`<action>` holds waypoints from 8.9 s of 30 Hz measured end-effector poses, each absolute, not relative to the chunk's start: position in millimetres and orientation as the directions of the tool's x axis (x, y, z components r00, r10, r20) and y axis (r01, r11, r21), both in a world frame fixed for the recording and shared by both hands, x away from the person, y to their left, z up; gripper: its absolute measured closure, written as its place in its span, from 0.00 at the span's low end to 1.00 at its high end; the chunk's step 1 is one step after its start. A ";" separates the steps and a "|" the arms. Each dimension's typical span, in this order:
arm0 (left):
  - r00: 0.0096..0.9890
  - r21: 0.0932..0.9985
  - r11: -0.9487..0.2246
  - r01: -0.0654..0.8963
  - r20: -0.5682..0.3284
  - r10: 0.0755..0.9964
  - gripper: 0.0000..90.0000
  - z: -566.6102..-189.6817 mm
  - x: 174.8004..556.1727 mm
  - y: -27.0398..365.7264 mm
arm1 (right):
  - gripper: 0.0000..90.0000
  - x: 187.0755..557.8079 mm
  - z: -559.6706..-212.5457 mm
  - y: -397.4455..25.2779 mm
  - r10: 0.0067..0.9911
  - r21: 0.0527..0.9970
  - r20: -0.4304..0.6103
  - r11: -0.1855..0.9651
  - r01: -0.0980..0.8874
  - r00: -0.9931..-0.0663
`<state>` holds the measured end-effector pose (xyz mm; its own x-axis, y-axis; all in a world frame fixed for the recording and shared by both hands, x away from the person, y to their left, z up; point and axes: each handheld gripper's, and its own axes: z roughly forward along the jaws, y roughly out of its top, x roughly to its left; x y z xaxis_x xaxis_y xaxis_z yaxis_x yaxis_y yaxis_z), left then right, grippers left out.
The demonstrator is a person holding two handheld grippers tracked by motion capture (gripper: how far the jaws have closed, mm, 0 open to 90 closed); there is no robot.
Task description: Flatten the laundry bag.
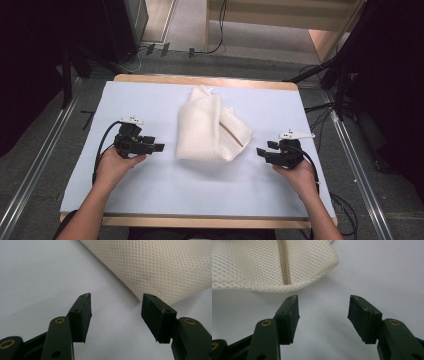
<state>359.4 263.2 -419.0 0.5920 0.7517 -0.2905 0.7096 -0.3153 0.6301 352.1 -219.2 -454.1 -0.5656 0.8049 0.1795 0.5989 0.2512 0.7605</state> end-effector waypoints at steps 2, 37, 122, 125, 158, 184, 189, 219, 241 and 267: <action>0.592 0.629 -0.312 0.712 -0.299 0.748 0.48 -418.9 359.5 262.4 | 0.47 352.0 -454.0 -219.2 0.800 0.760 0.188 0.249 0.600 -0.569; 0.625 0.629 -0.351 0.694 -0.284 0.727 0.44 -407.8 355.6 252.8 | 0.52 380.5 -421.9 -189.9 0.787 0.783 0.179 0.249 0.569 -0.591; 0.479 0.601 -0.212 0.771 -0.327 0.815 0.90 -391.9 365.3 298.1 | 0.93 351.9 -432.3 -18.5 0.508 0.706 0.278 0.467 0.532 -0.815; 0.469 0.594 -0.207 0.777 -0.327 0.820 0.92 -396.1 368.0 301.0 | 0.93 339.4 -432.4 -17.8 0.500 0.710 0.260 0.480 0.515 -0.826; 0.430 0.568 -0.186 0.801 -0.330 0.841 0.95 -431.2 399.5 326.7 | 0.51 305.9 -422.6 -103.0 0.538 0.734 0.225 0.454 0.504 -0.812; 0.431 0.591 -0.165 0.789 -0.342 0.835 0.94 -437.4 401.8 326.4 | 0.36 442.4 -438.1 -119.1 0.786 0.782 0.176 0.255 0.569 -0.593; 0.422 0.581 -0.169 0.796 -0.333 0.843 0.94 -440.0 399.4 330.5 | 0.39 459.1 -461.5 -105.4 0.800 0.734 0.183 0.275 0.620 -0.572; 0.404 0.562 -0.160 0.812 -0.342 0.848 0.95 -440.5 399.9 331.3 | 0.89 387.4 -414.9 -137.8 0.725 0.700 0.244 0.328 0.634 -0.644; 0.397 0.567 -0.138 0.812 -0.362 0.844 0.94 -442.4 416.7 330.3 | 0.76 278.6 -408.0 -163.1 0.656 0.703 0.316 0.324 0.633 -0.686; 0.399 0.575 -0.133 0.808 -0.367 0.840 0.87 -444.0 419.4 330.8 | 0.74 358.0 -405.4 -228.8 0.784 0.786 0.244 0.185 0.590 -0.571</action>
